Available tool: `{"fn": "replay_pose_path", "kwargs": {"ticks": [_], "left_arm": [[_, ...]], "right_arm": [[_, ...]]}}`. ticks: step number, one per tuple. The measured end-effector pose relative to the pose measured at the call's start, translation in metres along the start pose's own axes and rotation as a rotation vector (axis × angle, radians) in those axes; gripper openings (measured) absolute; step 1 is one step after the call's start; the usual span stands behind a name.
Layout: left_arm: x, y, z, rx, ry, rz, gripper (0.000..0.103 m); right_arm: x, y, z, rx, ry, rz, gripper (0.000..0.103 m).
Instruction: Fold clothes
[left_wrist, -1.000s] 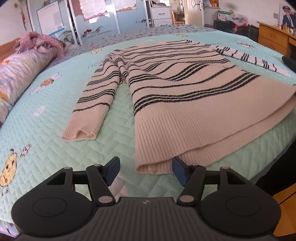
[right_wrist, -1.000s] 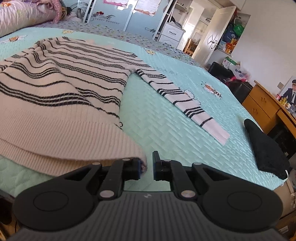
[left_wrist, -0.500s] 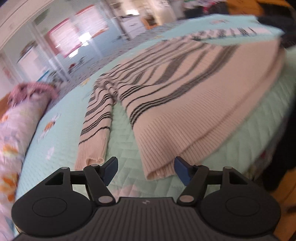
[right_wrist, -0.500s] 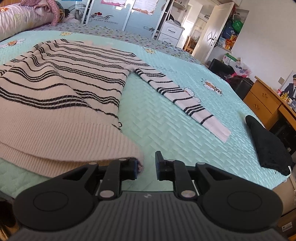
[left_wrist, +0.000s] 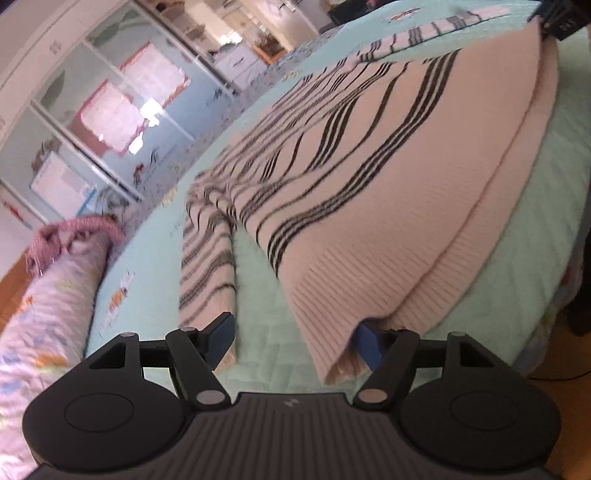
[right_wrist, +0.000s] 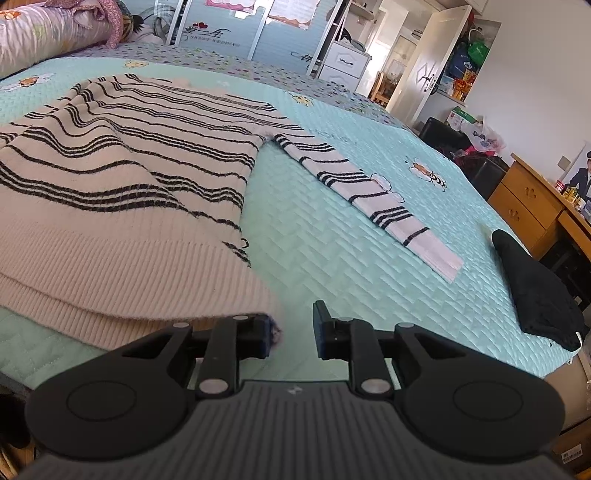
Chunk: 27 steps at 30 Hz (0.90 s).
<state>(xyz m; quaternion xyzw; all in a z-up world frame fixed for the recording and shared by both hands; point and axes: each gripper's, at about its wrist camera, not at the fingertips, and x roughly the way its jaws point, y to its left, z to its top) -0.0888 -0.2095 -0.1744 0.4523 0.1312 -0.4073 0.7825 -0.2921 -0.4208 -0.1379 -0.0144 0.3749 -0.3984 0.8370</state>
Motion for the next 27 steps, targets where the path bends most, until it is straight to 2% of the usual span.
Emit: {"fn": "replay_pose_path", "kwargs": {"ticks": [2, 4, 6, 8, 12, 13, 15, 18, 21, 24, 27], "left_arm": [[0.005, 0.009, -0.001, -0.097, 0.012, -0.023, 0.069], [0.009, 0.018, -0.003, -0.214, 0.022, -0.064, 0.057], [0.010, 0.017, -0.004, -0.277, 0.024, -0.103, 0.030], [0.008, 0.009, -0.001, -0.284, 0.022, -0.121, 0.013], [0.007, 0.008, -0.001, -0.340, 0.018, -0.120, 0.008], [0.007, 0.009, -0.001, -0.362, 0.019, -0.125, 0.007], [0.001, 0.012, 0.002, -0.364, 0.015, -0.105, 0.005], [-0.026, 0.019, 0.010, -0.350, -0.043, -0.081, 0.005], [-0.063, 0.027, 0.022, -0.331, -0.104, -0.095, 0.005], [-0.083, 0.028, 0.023, -0.353, -0.088, -0.140, 0.005], [-0.070, 0.013, 0.008, -0.339, -0.020, -0.149, 0.005]], "right_arm": [[0.002, 0.000, 0.000, 0.000, 0.002, 0.006, 0.021], [0.003, 0.002, -0.001, -0.001, 0.009, 0.008, 0.020], [0.006, 0.003, -0.003, 0.008, 0.025, 0.016, 0.020], [0.008, 0.004, -0.004, 0.014, 0.034, 0.021, 0.020], [0.010, 0.004, -0.006, 0.019, 0.036, 0.023, 0.018], [0.011, 0.004, -0.006, 0.019, 0.032, 0.026, 0.010], [0.007, 0.002, -0.006, 0.029, 0.008, 0.020, 0.005], [-0.010, -0.009, 0.000, 0.059, -0.064, -0.010, 0.005], [-0.035, -0.027, 0.005, 0.083, -0.117, -0.028, 0.005], [-0.054, -0.042, 0.007, 0.088, -0.136, -0.037, 0.004], [-0.052, -0.043, -0.004, 0.068, -0.076, -0.019, 0.004]]}}
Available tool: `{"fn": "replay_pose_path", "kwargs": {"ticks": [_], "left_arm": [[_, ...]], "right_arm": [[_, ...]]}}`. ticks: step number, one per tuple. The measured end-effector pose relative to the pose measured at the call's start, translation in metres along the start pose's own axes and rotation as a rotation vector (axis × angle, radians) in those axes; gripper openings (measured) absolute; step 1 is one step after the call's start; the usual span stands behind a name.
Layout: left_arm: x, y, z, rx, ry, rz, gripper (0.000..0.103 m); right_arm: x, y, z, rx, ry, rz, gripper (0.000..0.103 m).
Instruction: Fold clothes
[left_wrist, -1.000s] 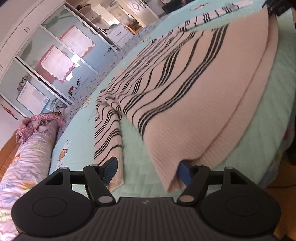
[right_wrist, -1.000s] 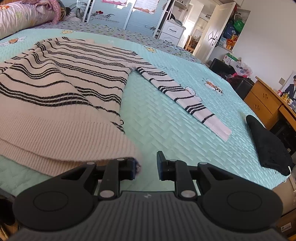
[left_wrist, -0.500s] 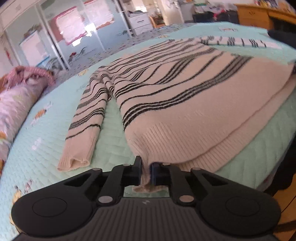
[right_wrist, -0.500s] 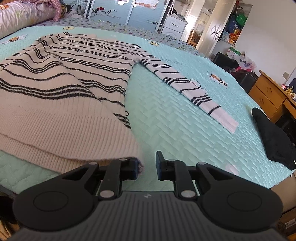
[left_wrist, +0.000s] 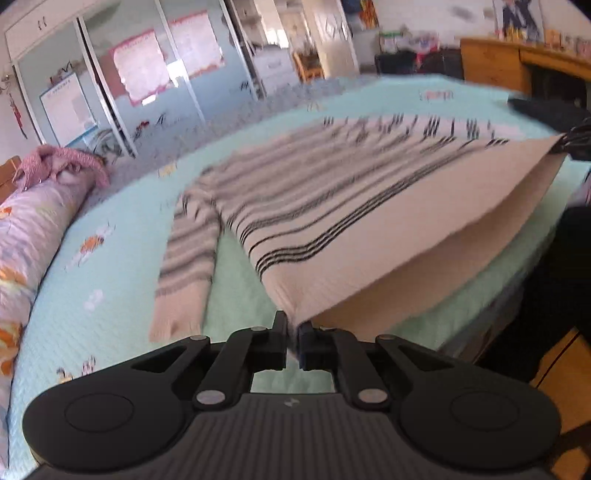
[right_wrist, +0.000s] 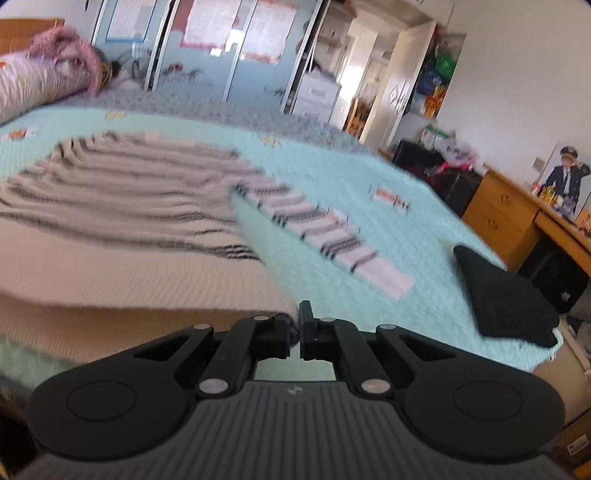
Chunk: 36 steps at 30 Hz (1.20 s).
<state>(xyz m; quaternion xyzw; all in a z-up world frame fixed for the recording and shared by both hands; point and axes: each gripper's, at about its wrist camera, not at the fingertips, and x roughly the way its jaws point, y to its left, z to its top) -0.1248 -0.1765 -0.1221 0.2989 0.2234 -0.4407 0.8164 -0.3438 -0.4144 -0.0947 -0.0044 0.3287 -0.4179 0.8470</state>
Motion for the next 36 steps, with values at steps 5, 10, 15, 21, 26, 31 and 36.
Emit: {"fn": "replay_pose_path", "kwargs": {"ticks": [5, 10, 15, 21, 26, 31, 36], "left_arm": [[0.023, -0.005, -0.021, -0.009, 0.096, -0.025, 0.009], [0.005, 0.008, -0.016, -0.005, 0.057, -0.018, 0.023], [-0.012, 0.024, -0.024, -0.033, 0.054, 0.025, 0.036], [-0.014, 0.042, -0.021, -0.070, 0.049, 0.081, 0.041], [-0.010, 0.047, -0.010, -0.087, 0.027, 0.119, 0.051], [-0.002, 0.043, 0.000, -0.094, 0.021, 0.128, 0.054], [0.006, 0.039, 0.010, -0.079, 0.034, 0.139, 0.058]], "right_arm": [[0.027, 0.023, -0.023, -0.048, 0.135, 0.057, 0.005], [0.021, 0.022, -0.021, -0.090, 0.123, 0.066, 0.053], [0.011, -0.010, -0.024, -0.017, 0.126, 0.089, 0.055], [0.028, -0.083, -0.022, 0.487, 0.163, 0.165, 0.057], [0.062, -0.130, -0.039, 0.944, 0.175, 0.285, 0.058], [0.104, -0.160, -0.065, 1.291, 0.157, 0.307, 0.059], [0.143, -0.179, -0.080, 1.520, 0.130, 0.317, 0.059]]}}
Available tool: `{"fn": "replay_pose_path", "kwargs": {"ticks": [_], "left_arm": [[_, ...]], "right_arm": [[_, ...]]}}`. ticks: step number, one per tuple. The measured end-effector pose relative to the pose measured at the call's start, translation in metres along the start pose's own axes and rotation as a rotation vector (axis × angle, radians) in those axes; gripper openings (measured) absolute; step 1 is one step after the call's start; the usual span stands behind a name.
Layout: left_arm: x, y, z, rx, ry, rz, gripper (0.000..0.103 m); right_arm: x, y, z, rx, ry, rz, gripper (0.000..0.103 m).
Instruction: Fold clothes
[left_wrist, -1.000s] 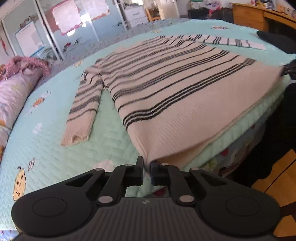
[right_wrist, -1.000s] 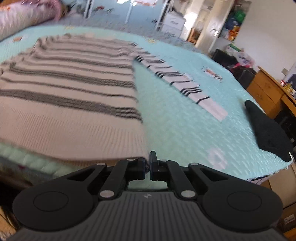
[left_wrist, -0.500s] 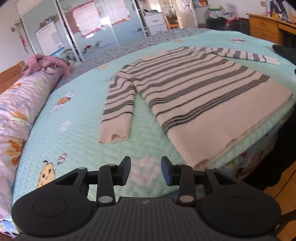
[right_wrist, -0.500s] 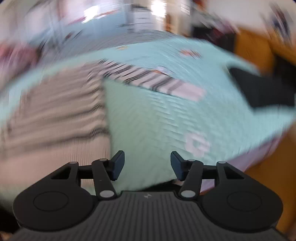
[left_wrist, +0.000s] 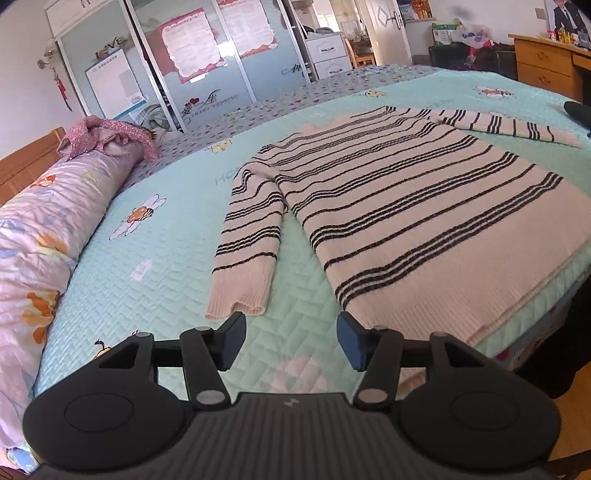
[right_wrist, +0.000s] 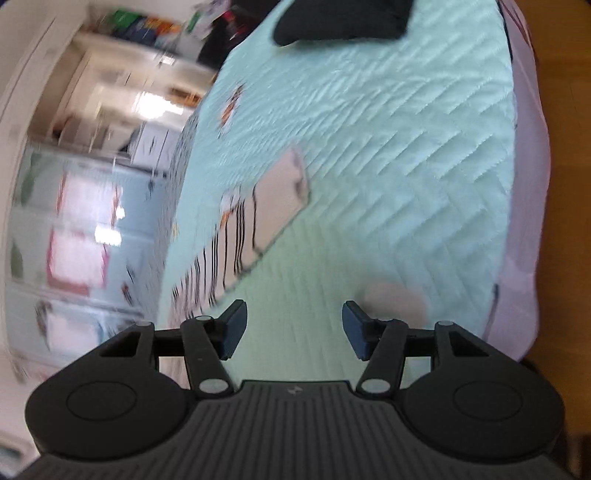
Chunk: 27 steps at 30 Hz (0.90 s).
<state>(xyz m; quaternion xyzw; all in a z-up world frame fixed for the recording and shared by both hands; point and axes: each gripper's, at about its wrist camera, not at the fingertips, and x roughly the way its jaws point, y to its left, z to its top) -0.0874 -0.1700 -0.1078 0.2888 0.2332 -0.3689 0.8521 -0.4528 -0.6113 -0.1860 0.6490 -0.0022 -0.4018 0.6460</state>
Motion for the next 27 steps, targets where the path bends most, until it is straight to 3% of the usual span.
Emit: {"fn": "replay_pose_path", "kwargs": {"ticks": [6, 20, 21, 23, 27], "left_arm": [[0.011, -0.004, 0.004, 0.020, 0.037, 0.012, 0.060], [0.049, -0.011, 0.020, 0.058, 0.089, 0.017, 0.062], [0.052, -0.011, 0.020, 0.055, 0.089, 0.017, 0.063], [0.056, -0.011, 0.022, 0.050, 0.088, 0.016, 0.063], [0.063, -0.008, 0.021, 0.038, 0.089, 0.021, 0.063]], "right_arm": [[0.038, -0.001, 0.022, 0.108, -0.045, 0.042, 0.059], [0.108, 0.028, 0.055, 0.186, -0.144, 0.054, 0.058], [0.112, 0.030, 0.056, 0.178, -0.143, 0.057, 0.055], [0.119, 0.033, 0.056, 0.155, -0.118, 0.056, 0.025], [0.126, 0.044, 0.051, 0.086, -0.112, 0.016, 0.015]]}}
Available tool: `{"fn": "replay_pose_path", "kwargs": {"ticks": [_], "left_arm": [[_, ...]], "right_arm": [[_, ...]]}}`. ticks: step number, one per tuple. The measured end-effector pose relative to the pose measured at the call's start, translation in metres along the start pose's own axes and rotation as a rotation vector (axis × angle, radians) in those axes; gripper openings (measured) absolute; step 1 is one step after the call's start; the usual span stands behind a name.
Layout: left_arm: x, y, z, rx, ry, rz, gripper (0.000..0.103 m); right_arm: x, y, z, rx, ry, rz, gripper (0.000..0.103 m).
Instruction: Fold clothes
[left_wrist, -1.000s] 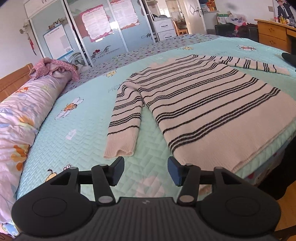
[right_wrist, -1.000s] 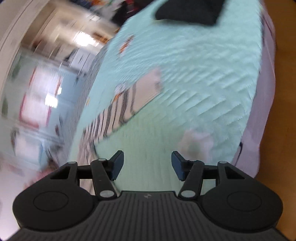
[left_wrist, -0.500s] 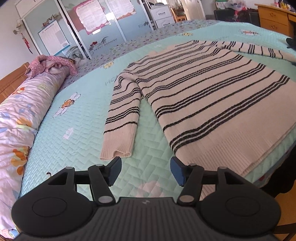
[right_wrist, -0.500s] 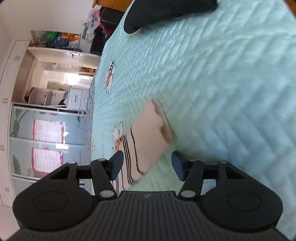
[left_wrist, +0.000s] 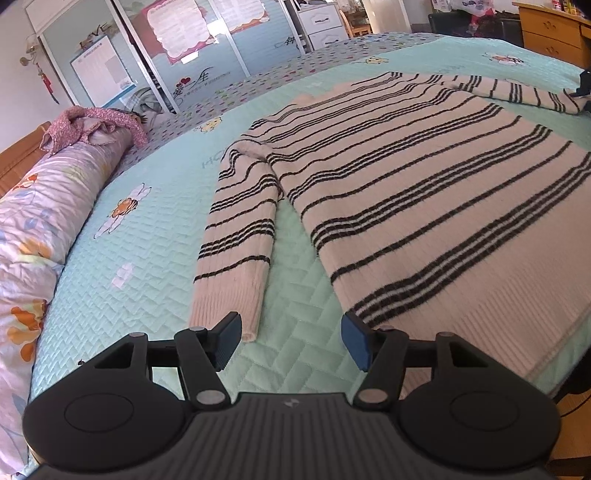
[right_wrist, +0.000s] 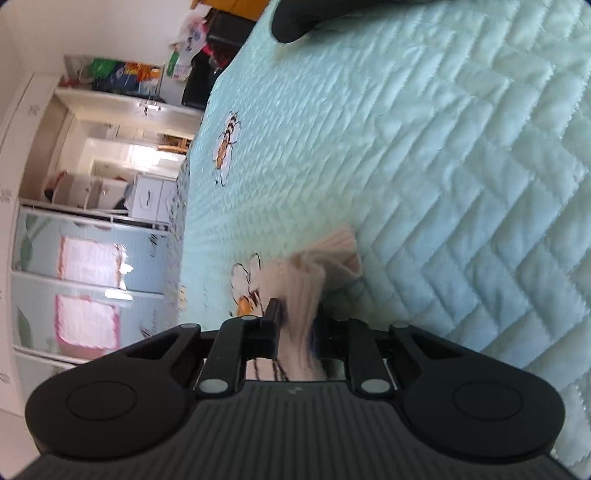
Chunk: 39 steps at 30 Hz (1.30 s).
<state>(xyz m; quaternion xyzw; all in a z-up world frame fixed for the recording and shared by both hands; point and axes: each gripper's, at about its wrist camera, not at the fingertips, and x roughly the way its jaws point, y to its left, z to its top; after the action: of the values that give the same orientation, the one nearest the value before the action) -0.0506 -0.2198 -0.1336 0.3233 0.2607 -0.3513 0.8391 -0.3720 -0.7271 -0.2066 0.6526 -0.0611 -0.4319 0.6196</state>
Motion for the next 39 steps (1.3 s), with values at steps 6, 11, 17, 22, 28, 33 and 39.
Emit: {"fn": "replay_pose_path", "kwargs": {"ticks": [6, 11, 17, 22, 28, 33, 39], "left_arm": [[0.004, 0.012, -0.006, -0.033, 0.001, 0.018, 0.063], [0.001, 0.024, -0.013, -0.077, -0.002, 0.042, 0.063], [0.009, 0.028, -0.012, -0.174, -0.007, 0.040, 0.063], [0.002, 0.007, 0.008, -0.148, -0.058, 0.002, 0.063], [-0.002, -0.042, 0.018, -0.017, -0.126, -0.164, 0.070], [0.008, -0.055, -0.007, -0.025, -0.044, -0.227, 0.071], [-0.008, -0.011, -0.022, -0.167, -0.086, -0.179, 0.071]], "right_arm": [[-0.002, 0.010, 0.000, -0.090, -0.024, -0.058, 0.014], [-0.033, 0.014, 0.014, -0.223, -0.137, -0.169, 0.022], [-0.077, 0.058, -0.046, -0.624, -0.082, -0.108, 0.030], [-0.060, 0.103, -0.171, -0.985, 0.199, 0.065, 0.039], [-0.025, 0.114, -0.274, -1.269, 0.386, 0.054, 0.049], [-0.036, 0.083, -0.266, -1.435, 0.373, -0.036, 0.049], [-0.073, 0.066, -0.233, -1.489, 0.318, -0.086, 0.049]]}}
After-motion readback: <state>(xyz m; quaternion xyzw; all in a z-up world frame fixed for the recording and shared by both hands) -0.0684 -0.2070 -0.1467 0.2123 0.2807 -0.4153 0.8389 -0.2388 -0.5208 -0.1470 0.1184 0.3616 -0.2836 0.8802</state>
